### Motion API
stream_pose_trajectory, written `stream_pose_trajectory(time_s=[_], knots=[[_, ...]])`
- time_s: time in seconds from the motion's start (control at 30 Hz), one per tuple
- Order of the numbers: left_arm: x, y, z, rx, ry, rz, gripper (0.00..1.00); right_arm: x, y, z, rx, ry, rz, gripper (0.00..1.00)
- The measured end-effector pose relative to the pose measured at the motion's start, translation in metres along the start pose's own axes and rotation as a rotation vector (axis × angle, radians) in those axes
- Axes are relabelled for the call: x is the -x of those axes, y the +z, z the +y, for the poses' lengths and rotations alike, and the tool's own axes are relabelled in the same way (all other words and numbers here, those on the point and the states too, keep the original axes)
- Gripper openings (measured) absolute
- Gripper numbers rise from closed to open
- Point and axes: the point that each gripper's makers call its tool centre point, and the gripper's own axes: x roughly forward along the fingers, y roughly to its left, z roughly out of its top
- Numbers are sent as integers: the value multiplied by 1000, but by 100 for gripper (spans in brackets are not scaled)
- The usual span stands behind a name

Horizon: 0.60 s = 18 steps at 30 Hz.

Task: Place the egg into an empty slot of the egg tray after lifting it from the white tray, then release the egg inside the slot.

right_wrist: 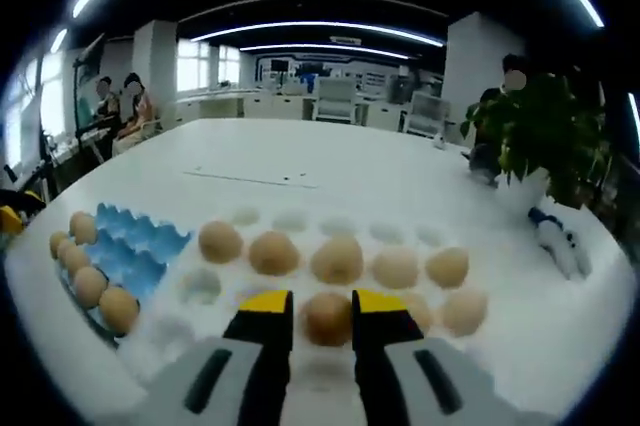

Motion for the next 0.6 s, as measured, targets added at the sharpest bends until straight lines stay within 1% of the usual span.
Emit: stream_pose_trajectory(time_s=[0.07, 0.1, 0.17, 0.3, 0.6], knots=[[1, 0, 1, 2, 3, 0, 61, -3, -3, -1, -4, 0, 13, 23], [1, 0, 1, 2, 4, 0, 61, -6, -7, -2, 5, -2, 31, 23], [2, 0, 2, 3, 6, -1, 61, -8, -8, -1, -6, 3, 31, 24], [3, -1, 3, 6, 11, -2, 61, -10, -9, 0, 30, 12, 41, 25], [2, -1, 1, 6, 6, -1, 61, -10, -8, -1, 12, 39, 43, 24]])
